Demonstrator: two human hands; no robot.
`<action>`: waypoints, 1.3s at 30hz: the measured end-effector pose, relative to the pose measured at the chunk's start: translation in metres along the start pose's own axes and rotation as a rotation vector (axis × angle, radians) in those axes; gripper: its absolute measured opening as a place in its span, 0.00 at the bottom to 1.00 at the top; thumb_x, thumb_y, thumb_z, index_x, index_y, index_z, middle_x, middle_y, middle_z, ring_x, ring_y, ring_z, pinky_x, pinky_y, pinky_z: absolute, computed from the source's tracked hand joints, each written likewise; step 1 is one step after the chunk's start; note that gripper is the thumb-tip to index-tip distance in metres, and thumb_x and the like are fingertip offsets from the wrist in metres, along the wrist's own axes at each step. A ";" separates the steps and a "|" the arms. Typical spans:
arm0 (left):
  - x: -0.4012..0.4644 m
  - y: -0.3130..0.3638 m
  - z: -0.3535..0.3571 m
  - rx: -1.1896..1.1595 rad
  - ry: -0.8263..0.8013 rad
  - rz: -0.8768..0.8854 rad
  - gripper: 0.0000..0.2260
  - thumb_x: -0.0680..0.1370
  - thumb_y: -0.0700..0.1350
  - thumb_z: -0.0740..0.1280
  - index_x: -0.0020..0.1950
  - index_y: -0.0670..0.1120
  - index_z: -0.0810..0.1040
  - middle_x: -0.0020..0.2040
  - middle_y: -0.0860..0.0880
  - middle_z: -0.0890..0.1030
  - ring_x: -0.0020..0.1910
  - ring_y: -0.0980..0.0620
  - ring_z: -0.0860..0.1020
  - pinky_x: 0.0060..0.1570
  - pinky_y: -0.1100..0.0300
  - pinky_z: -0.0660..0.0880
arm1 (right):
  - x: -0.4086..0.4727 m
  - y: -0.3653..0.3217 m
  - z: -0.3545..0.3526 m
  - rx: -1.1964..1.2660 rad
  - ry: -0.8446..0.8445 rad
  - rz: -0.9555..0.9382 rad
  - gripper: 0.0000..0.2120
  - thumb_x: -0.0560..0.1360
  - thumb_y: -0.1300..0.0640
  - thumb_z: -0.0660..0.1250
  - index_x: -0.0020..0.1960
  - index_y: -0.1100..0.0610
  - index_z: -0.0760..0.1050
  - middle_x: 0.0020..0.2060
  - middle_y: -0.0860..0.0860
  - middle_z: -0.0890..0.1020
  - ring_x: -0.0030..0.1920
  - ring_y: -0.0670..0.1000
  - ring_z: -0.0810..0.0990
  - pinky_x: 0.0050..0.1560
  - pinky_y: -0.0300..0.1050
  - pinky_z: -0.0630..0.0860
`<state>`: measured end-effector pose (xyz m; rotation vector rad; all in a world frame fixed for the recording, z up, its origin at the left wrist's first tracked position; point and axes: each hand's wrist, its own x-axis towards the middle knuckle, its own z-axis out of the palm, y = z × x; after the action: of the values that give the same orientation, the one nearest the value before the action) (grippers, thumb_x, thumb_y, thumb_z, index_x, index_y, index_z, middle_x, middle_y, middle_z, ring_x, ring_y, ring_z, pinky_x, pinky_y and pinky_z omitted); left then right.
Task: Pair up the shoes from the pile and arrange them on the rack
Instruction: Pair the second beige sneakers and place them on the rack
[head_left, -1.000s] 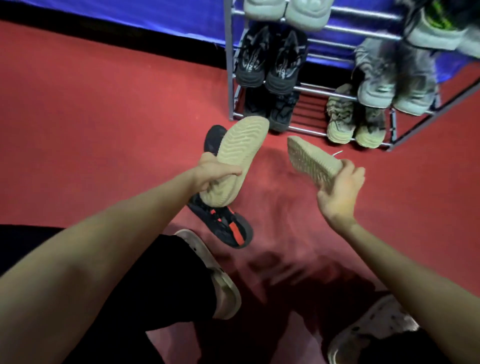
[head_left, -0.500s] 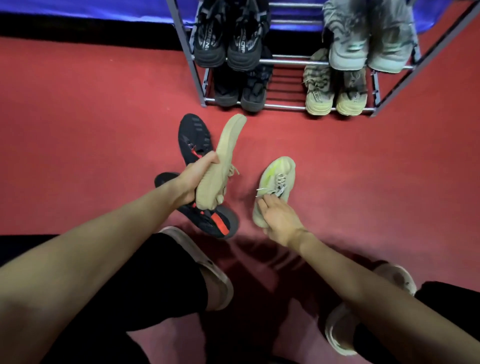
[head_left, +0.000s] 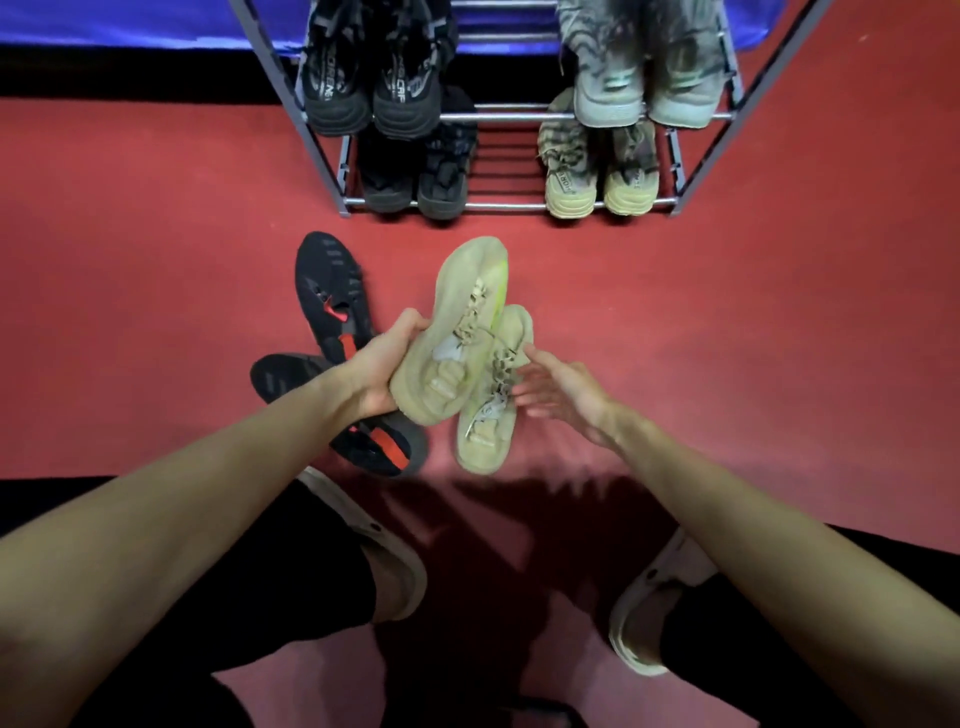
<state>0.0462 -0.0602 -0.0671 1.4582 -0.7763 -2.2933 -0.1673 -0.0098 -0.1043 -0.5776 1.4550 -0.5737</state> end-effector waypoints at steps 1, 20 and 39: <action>0.003 0.000 0.006 0.021 -0.007 -0.009 0.19 0.79 0.51 0.52 0.48 0.41 0.78 0.41 0.46 0.83 0.39 0.51 0.82 0.42 0.60 0.79 | -0.002 0.000 -0.003 0.027 -0.040 0.007 0.28 0.75 0.40 0.63 0.59 0.65 0.76 0.44 0.58 0.83 0.43 0.54 0.82 0.42 0.44 0.79; 0.064 -0.077 0.047 0.784 0.497 -0.226 0.31 0.65 0.53 0.77 0.63 0.41 0.75 0.60 0.45 0.80 0.60 0.45 0.78 0.54 0.54 0.76 | 0.014 0.053 -0.070 0.005 0.447 -0.066 0.18 0.74 0.52 0.63 0.53 0.67 0.71 0.43 0.59 0.79 0.44 0.57 0.79 0.51 0.61 0.79; 0.065 -0.090 0.052 0.523 0.574 -0.141 0.54 0.50 0.66 0.75 0.68 0.39 0.67 0.60 0.48 0.78 0.57 0.52 0.79 0.56 0.56 0.78 | -0.001 0.036 -0.066 0.288 0.419 0.159 0.14 0.72 0.57 0.65 0.55 0.57 0.65 0.36 0.49 0.72 0.33 0.47 0.72 0.33 0.41 0.70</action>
<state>-0.0265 -0.0080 -0.1507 2.3125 -1.1543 -1.6557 -0.2334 0.0164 -0.1298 -0.1131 1.7507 -0.7926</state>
